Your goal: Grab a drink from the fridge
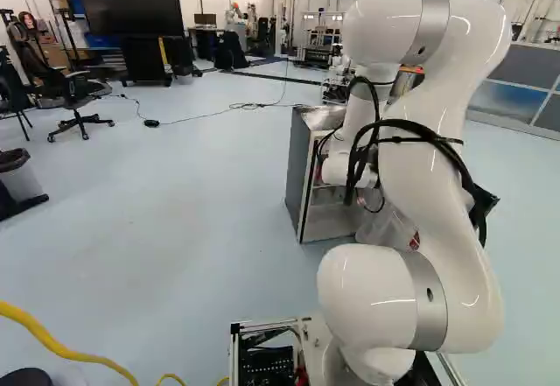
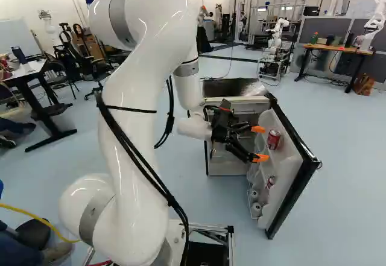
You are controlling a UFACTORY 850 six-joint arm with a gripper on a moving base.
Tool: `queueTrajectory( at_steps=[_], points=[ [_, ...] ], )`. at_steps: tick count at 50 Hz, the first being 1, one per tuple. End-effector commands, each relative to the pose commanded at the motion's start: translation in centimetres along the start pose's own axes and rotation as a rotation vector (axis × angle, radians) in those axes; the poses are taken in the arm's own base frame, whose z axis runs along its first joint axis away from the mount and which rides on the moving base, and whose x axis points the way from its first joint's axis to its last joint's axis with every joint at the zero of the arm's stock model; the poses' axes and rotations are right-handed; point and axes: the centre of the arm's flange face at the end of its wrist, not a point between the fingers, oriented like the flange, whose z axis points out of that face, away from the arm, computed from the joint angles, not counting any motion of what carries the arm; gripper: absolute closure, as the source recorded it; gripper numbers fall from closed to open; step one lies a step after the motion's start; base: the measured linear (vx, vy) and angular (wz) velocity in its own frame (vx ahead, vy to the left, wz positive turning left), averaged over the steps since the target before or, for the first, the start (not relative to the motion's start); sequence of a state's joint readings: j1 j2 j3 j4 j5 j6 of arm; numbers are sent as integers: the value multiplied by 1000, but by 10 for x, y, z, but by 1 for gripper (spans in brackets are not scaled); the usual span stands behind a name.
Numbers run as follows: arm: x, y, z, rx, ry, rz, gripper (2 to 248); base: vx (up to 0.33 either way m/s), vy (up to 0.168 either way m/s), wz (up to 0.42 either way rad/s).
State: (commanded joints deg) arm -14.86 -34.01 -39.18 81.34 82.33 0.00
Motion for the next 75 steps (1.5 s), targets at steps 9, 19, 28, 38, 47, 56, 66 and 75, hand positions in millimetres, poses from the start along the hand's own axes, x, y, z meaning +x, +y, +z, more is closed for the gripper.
queueTrajectory(
  at_steps=[9, 19, 28, 38, 47, 56, 66, 75],
  points=[
    [0, -12, 11, 39, -1, 8, 3, 0, 0, 0],
    [-1, -24, 22, 76, -11, 15, 3, 0, 0, 0],
    [-3, -33, 33, 97, -23, 22, 3, 0, 0, 0],
    [-3, -41, 44, 104, -29, 32, 3, 0, 0, 0],
    [-3, -47, 55, 90, -24, 45, 3, 0, 0, 0],
    [-3, -52, 67, 72, -18, 59, 3, 0, 0, 0],
    [-3, -58, 82, 51, -10, 77, 3, 0, 0, 0],
    [-3, -64, 96, 32, -2, 94, 3, 0, 0, 0]
  ],
)
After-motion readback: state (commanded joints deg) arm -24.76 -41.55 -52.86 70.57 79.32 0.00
